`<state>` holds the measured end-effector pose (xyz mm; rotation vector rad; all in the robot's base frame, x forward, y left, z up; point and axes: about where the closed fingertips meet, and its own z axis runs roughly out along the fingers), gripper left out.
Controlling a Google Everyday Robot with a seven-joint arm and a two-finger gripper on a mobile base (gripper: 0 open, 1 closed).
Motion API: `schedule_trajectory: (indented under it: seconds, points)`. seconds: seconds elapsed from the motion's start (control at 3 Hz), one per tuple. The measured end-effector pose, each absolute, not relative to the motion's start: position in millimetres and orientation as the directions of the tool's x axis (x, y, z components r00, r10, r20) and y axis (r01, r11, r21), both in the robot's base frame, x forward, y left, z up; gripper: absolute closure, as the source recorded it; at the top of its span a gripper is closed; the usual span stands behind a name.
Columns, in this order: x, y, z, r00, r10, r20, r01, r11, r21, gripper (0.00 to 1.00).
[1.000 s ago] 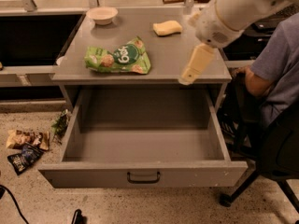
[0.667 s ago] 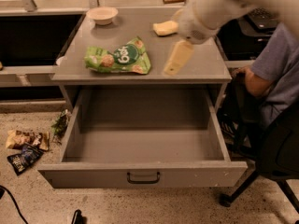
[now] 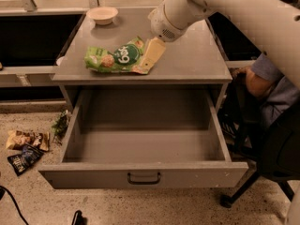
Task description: Place green rice chip bag into top drawer
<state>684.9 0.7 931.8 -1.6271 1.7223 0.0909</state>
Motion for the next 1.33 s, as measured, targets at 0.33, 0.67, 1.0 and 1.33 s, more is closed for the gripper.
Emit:
schedule_trajectory:
  seconds: [0.33, 0.67, 1.0, 1.33]
  points:
    - [695, 15, 925, 0.115, -0.802, -0.586, -0.881, 0.19, -0.434, 0.0]
    - [717, 44, 910, 0.147, -0.756, -0.638, -0.886, 0.186, -0.424, 0.0]
    - [735, 65, 894, 0.148, -0.721, -0.677, -0.898, 0.189, -0.398, 0.0]
    - [744, 85, 880, 0.15, -0.692, -0.706, -0.915, 0.174, -0.364, 0.0]
